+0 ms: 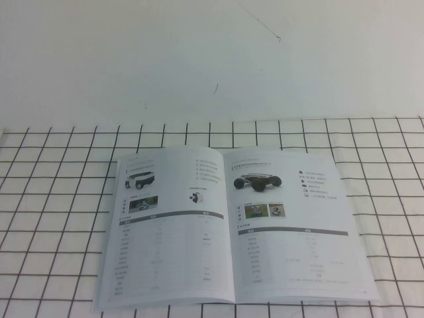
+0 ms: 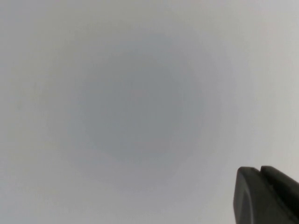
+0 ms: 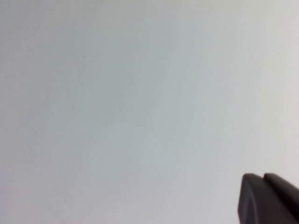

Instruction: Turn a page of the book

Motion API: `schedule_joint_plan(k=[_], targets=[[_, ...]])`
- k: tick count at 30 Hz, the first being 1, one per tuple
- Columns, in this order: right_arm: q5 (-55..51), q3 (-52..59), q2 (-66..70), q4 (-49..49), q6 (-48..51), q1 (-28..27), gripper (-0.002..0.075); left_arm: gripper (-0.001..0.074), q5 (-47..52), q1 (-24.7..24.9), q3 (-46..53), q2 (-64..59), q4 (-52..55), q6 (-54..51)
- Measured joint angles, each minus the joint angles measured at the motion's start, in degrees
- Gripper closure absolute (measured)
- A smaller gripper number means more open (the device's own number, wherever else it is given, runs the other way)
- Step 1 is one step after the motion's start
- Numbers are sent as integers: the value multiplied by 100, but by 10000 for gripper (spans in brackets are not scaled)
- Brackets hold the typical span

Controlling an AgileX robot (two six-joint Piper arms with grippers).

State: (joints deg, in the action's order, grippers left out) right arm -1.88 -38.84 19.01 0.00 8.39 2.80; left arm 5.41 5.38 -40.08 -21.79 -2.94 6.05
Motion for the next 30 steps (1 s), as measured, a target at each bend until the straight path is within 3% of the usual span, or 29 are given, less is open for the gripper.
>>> schedule_joint_plan(k=[6,11,15,24,30], targets=[[-1210,-12,1155,48,-177,0,728,738,1387,0,-286,-1321,-639,339],[-1362,-12,1909,56,-114,0,728,738,2096,0,-286,-2207,-1682,356],[-1463,-12,2331,60,-35,0,728,738,2558,0,-294,-2855,-2239,-246],[-2203,-12,3410,600,-28,0,728,738,2594,0,-294,-4113,-3247,-1004],[-2638,-12,4335,1457,105,0,728,738,2560,0,-294,-5009,-4689,-2574]])
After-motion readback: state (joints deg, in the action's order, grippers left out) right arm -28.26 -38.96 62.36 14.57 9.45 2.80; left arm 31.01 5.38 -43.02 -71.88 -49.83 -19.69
